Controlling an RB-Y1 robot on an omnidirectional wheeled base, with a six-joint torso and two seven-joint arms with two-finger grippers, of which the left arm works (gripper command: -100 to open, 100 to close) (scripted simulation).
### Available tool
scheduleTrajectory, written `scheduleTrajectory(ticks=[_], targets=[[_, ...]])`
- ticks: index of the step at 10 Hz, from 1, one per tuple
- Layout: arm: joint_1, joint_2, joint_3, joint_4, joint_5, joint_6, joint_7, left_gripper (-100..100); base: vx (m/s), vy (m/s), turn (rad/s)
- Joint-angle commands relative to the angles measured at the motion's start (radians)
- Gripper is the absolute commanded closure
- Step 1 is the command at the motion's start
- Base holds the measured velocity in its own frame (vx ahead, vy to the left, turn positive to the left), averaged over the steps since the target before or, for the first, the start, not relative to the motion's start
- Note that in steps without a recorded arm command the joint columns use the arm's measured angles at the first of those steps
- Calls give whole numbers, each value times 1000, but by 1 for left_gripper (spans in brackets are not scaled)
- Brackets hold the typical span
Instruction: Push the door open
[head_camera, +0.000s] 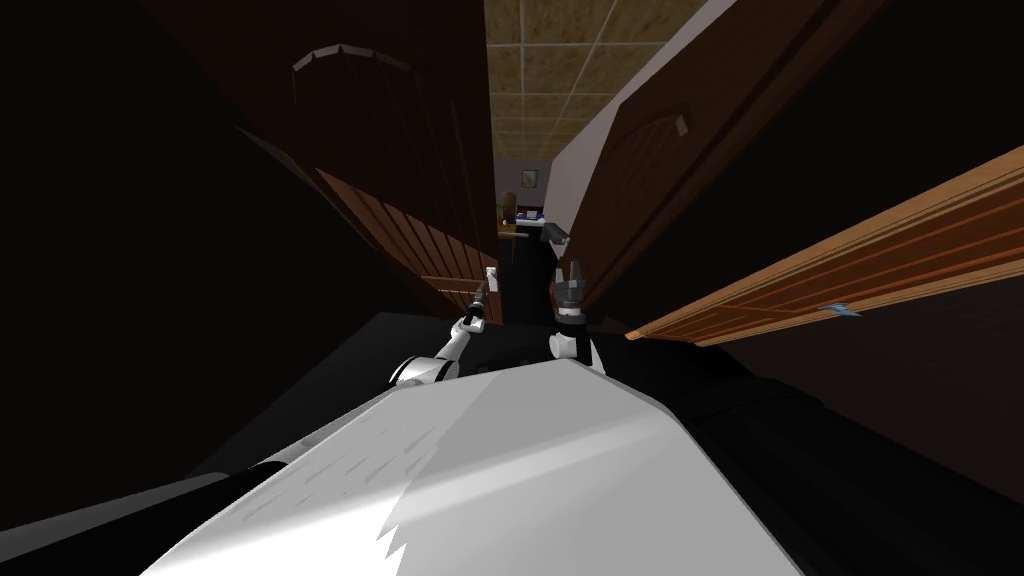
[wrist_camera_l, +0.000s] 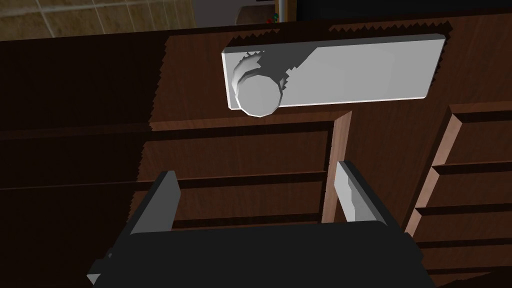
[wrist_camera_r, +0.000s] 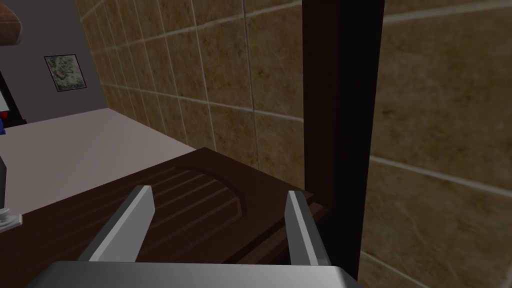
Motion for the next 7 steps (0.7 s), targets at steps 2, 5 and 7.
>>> scheduleTrajectory(ticks=[2,5,7], targets=[[0,43,3,2,1,-1,-1,-100,107,-23,-21],[-1,62,8,4,3,-2,-2,-100,173,-45,-18],[-2,55,11,5,4,-3,-3,-100,197,-49,-18]])
